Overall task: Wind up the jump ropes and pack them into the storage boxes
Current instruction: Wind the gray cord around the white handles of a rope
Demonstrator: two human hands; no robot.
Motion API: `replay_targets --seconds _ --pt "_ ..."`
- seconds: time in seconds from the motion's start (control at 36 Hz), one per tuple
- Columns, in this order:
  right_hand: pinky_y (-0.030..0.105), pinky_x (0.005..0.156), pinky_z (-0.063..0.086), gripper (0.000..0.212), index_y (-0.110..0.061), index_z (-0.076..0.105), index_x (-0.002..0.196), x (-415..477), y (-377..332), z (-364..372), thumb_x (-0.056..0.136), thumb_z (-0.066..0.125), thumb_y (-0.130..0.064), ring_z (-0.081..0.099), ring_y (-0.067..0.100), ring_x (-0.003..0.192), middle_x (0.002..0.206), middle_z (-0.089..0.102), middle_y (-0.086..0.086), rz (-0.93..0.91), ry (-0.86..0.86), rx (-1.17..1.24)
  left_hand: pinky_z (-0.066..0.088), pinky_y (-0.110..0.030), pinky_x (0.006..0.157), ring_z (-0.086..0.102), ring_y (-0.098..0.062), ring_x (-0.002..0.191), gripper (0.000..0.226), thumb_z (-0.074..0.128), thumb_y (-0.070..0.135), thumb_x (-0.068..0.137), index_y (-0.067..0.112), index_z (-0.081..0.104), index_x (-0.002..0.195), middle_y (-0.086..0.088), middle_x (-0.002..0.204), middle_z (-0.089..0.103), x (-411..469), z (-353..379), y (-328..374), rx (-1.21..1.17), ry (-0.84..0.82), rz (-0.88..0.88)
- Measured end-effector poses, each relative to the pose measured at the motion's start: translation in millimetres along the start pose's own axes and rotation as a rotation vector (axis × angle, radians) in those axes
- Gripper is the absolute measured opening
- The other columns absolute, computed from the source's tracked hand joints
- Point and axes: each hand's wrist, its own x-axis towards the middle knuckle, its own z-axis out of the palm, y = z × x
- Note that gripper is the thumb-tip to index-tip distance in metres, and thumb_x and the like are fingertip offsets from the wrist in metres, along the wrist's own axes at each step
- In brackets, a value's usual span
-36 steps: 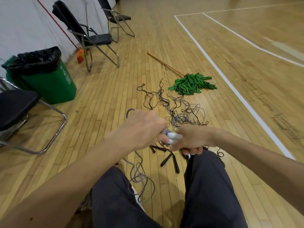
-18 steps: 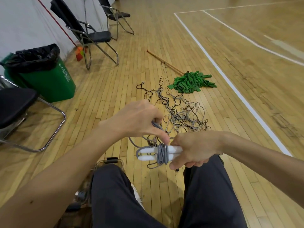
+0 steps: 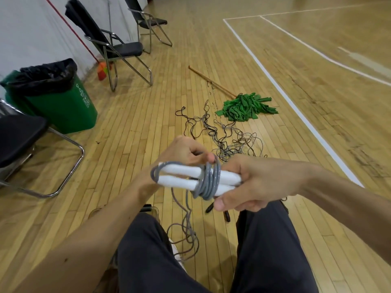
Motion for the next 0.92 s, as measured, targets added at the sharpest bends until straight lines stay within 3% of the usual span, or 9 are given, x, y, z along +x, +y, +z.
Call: replay_targets --seconds 0.06,0.14,0.19,0.25,0.33,0.5,0.67,0.78,0.92 --pt "0.024 0.041 0.029 0.025 -0.005 0.056 0.074 -0.7 -2.3 -4.3 0.092 0.069 -0.017 0.035 0.017 0.044 0.056 0.041 0.006 -0.014 0.048 0.009 0.043 -0.021 0.055 0.058 0.001 0.059 0.027 0.073 0.044 0.091 0.022 0.064 0.078 0.011 0.063 0.059 -4.0 17.9 -76.4 -0.130 -0.040 -0.287" --pt "0.022 0.040 0.029 0.033 0.008 0.052 0.079 -0.7 -2.7 -10.7 0.088 0.071 -0.017 0.035 0.016 0.043 0.056 0.043 0.005 -0.021 0.122 0.013 0.053 -0.022 0.072 0.066 -0.018 0.087 0.021 0.068 0.026 0.095 0.012 0.066 0.110 -0.005 0.093 0.068 -17.1 19.1 -48.6 -0.195 -0.019 -0.368" --pt "0.021 0.041 0.026 0.022 0.003 0.055 0.081 -0.8 -3.1 -14.1 0.089 0.069 -0.012 0.033 0.015 0.043 0.055 0.042 0.002 -0.047 0.154 0.042 0.053 -0.032 0.073 0.059 -0.031 0.078 0.030 0.062 0.021 0.095 -0.008 0.061 0.103 -0.026 0.086 0.062 -19.7 17.4 1.9 -0.224 -0.001 -0.163" --pt "0.022 0.042 0.023 0.010 -0.008 0.060 0.082 0.2 -3.4 -17.4 0.090 0.065 -0.008 0.032 0.014 0.044 0.055 0.041 0.000 -0.059 0.179 0.091 0.046 -0.048 0.059 0.049 -0.040 0.061 0.067 0.064 0.051 0.089 -0.016 0.058 0.087 -0.032 0.072 0.054 -22.4 18.5 32.5 -0.361 0.060 -0.072" --pt "0.024 0.042 0.022 0.005 -0.006 0.061 0.090 3.2 -0.2 -23.8 0.093 0.063 -0.003 0.032 0.013 0.045 0.058 0.040 0.000 -0.043 0.252 0.153 0.030 -0.029 0.045 0.031 -0.026 0.046 0.097 0.044 0.084 0.078 -0.012 0.049 0.067 -0.009 0.052 0.040 -23.2 27.2 26.9 -0.394 0.181 -0.106" --pt "0.022 0.043 0.025 0.016 -0.005 0.050 0.086 18.1 10.6 -37.2 0.098 0.060 -0.008 0.032 0.012 0.046 0.060 0.041 0.001 -0.012 0.400 0.177 0.023 -0.036 0.049 0.028 -0.018 0.052 0.039 0.041 0.068 0.089 0.039 0.060 0.070 0.000 0.056 0.033 -27.4 28.4 28.0 -0.430 0.190 -0.111" --pt "0.020 0.042 0.029 0.020 -0.007 0.047 0.085 36.0 34.1 -52.1 0.099 0.061 -0.007 0.037 0.009 0.045 0.055 0.047 -0.003 0.135 0.566 0.238 0.017 -0.036 0.051 0.023 -0.016 0.049 0.041 0.047 0.044 0.102 0.010 0.053 0.080 0.003 0.055 0.029 -31.8 28.1 18.6 -0.448 0.088 -0.247" --pt "0.019 0.041 0.033 0.015 -0.003 0.051 0.092 46.5 48.5 -56.1 0.096 0.065 -0.005 0.041 0.009 0.047 0.059 0.050 0.000 0.273 0.589 0.214 0.033 -0.030 0.053 0.037 -0.012 0.045 0.035 0.054 0.051 0.098 0.024 0.068 0.080 0.003 0.053 0.041 -34.9 13.7 15.2 -0.285 0.101 -0.243" --pt "0.020 0.040 0.036 0.018 -0.003 0.054 0.083 59.1 58.2 -55.0 0.095 0.067 -0.006 0.044 0.009 0.044 0.054 0.053 -0.002 0.318 0.623 0.148 0.056 -0.043 0.082 0.068 -0.019 0.081 0.027 0.067 0.055 0.086 0.030 0.075 0.093 0.001 0.083 0.073 -40.4 -0.7 17.1 -0.068 0.054 -0.280"
